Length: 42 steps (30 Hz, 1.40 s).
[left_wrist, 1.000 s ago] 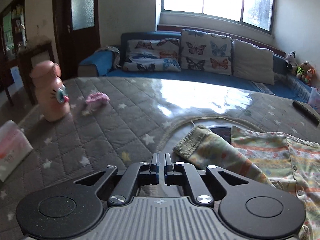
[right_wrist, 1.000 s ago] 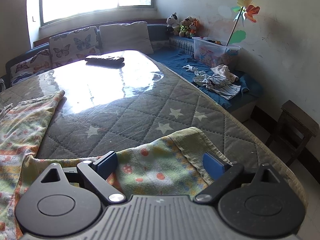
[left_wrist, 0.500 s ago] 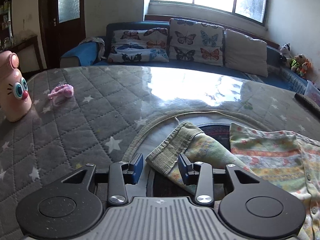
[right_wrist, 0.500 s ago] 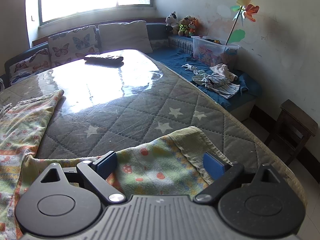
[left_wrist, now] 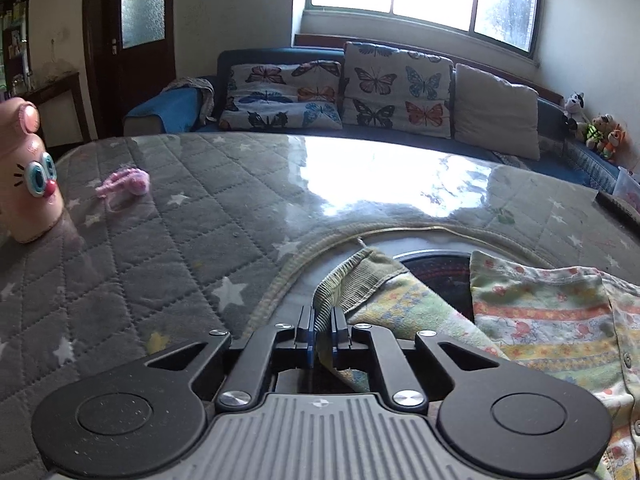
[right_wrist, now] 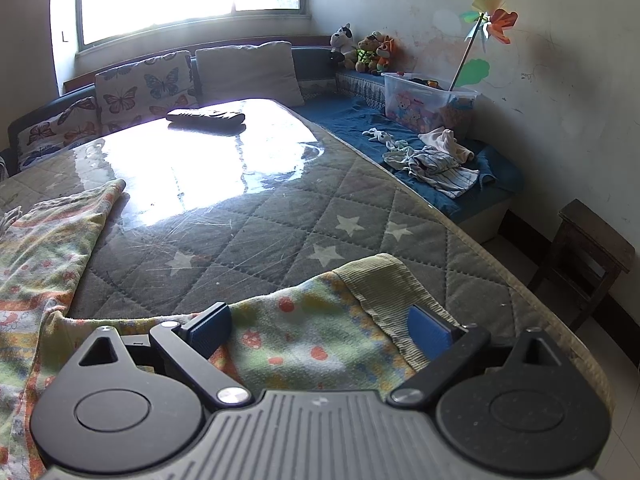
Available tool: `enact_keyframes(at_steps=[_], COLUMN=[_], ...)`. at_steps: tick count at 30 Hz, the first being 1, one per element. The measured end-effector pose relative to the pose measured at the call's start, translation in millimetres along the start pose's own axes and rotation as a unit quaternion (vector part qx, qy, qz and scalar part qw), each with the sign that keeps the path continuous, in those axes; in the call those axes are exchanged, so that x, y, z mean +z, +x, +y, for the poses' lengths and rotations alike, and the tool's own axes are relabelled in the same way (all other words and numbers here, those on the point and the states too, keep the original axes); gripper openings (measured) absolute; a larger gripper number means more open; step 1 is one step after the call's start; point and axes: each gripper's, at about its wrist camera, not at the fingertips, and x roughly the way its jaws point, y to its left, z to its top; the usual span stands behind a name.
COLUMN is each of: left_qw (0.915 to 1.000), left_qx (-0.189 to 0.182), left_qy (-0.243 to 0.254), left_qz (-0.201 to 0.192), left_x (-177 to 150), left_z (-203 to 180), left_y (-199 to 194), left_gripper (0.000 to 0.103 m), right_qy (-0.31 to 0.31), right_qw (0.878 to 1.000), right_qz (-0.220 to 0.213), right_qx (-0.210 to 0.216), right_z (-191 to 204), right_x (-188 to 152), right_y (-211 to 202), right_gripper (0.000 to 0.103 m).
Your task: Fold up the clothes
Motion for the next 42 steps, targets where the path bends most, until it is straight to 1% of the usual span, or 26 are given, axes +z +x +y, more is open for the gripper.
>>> enact_keyframes(at_steps=[4, 9, 13, 17, 23, 27, 34, 37, 42], left_qw=[0.9993, 0.9973, 0.9953, 0.9938, 0.9916, 0.9893, 0.9854, 0.9843, 0.9813], left_qx=[0.020, 0.048, 0.069, 0.090, 0.115, 0.133, 0.151, 0.153, 0.164], left_qy=[-0.008, -0.025, -0.037, -0.044, -0.055, -0.056, -0.078, -0.087, -0.097], left_qz=[-0.029, -0.051, -0.057, -0.048, -0.023, -0.018, 0.007, 0.018, 0.025], left_x=[3.0, 0.1, -10.4, -26.4, -44.9, -50.0, -67.6, -76.5, -84.6], left_z=[16.7, 47.7, 75.8, 94.8, 114.5, 125.4, 151.4, 156.8, 161.9], left_y=[-31.8, -76.4, -109.9, -127.7, -129.6, -127.6, -125.8, -124.5, -123.9], left_gripper=[0.008, 0.008, 0.008, 0.008, 0.008, 0.008, 0.008, 0.008, 0.008], right_qy=[-0.001, -0.002, -0.006, -0.004, -0.007, -0.021, -0.036, -0.040, -0.047], right_qw=[1.000, 1.000, 1.000, 1.000, 1.000, 0.999, 0.998, 0.998, 0.997], right_qz=[0.001, 0.001, -0.001, -0.002, -0.003, -0.006, -0.010, -0.010, -0.009], right_qx=[-0.003, -0.004, -0.002, 0.004, 0.016, 0.029, 0.045, 0.050, 0.058], right_z=[1.5, 2.7, 4.7, 7.3, 12.6, 26.0, 47.6, 50.5, 54.6], right_x=[0.8, 0.9, 0.2, -1.9, -3.4, -0.6, 2.3, 4.0, 7.5], right_y=[0.1, -0.9, -3.0, -5.0, -5.9, -1.5, 3.2, 5.7, 10.4], right_gripper=[0.096, 0.096, 0.096, 0.096, 0.096, 0.096, 0.096, 0.097, 0.097])
